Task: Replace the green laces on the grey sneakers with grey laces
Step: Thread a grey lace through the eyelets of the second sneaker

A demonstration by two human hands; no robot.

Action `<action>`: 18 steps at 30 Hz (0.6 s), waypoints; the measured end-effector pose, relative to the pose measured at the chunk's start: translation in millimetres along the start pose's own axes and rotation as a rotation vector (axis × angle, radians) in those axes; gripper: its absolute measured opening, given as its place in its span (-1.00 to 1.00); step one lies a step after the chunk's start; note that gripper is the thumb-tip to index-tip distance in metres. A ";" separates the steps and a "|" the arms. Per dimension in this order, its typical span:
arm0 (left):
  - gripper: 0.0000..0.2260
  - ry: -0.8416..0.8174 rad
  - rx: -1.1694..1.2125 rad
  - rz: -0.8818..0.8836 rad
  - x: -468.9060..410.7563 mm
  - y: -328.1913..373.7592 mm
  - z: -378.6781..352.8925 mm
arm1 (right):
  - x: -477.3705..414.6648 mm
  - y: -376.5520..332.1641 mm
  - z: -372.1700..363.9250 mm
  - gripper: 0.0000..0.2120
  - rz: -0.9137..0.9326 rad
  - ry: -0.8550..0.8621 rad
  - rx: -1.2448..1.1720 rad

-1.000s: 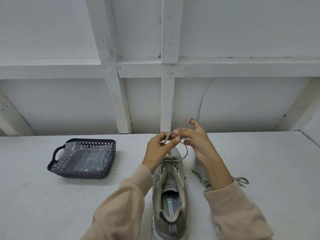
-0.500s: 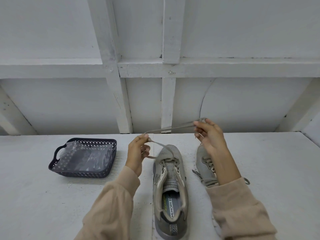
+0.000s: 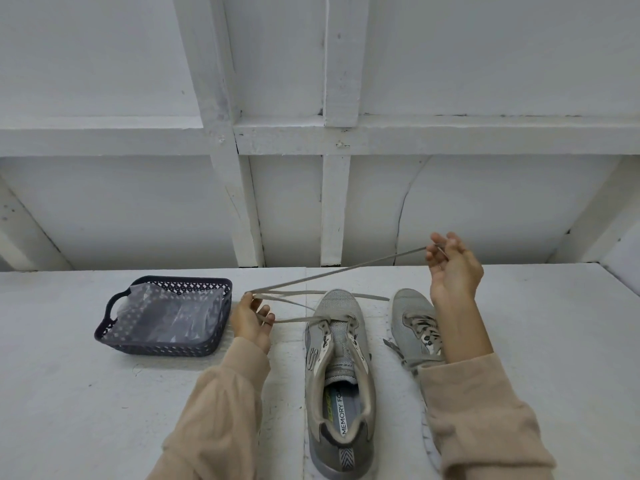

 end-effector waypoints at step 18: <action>-0.88 -0.384 -0.627 -0.243 34.6 0.4 -37.5 | 61.0 40.6 -29.2 -0.90 0.161 -0.864 1.378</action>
Point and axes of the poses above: each hand's wrist, its own x-axis away from the middle knuckle, its own z-axis out of the back of the hand, y = z × x, the point moved 5 cm from there along -x, towards the middle knuckle, and after that the axes turned 2 degrees about -x, right-handed, at the moved point
